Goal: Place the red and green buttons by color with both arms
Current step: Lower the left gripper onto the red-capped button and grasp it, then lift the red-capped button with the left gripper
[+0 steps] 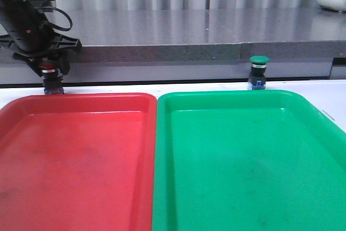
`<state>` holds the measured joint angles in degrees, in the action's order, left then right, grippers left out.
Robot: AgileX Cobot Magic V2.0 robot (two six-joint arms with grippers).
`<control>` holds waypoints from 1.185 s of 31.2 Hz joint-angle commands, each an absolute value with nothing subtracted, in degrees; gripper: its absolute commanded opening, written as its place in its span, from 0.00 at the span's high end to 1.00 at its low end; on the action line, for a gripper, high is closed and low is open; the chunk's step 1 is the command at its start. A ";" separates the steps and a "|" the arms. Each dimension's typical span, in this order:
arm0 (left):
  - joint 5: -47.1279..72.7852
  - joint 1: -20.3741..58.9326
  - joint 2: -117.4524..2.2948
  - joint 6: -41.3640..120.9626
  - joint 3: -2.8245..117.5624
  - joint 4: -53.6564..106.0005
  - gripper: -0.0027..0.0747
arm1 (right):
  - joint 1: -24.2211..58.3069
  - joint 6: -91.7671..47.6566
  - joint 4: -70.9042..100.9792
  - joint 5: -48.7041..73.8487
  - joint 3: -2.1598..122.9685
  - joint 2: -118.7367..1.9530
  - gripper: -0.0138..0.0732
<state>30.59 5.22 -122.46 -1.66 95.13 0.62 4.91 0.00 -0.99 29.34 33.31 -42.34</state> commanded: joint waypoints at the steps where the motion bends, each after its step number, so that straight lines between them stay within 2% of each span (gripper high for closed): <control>1: 28.06 4.90 -118.22 -2.07 97.14 0.73 0.54 | 4.73 -0.58 -1.77 25.43 35.09 -42.35 0.16; 21: 39.89 5.15 -100.57 -1.16 95.91 0.73 0.54 | 4.73 -0.58 -1.77 25.50 35.09 -42.35 0.16; 37: 40.26 11.63 -83.18 -0.37 79.42 2.71 0.54 | 4.73 -0.58 -1.77 25.56 35.09 -42.35 0.16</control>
<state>43.53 9.63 -88.41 -0.47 81.44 1.69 4.91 0.00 -0.99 29.34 33.31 -42.34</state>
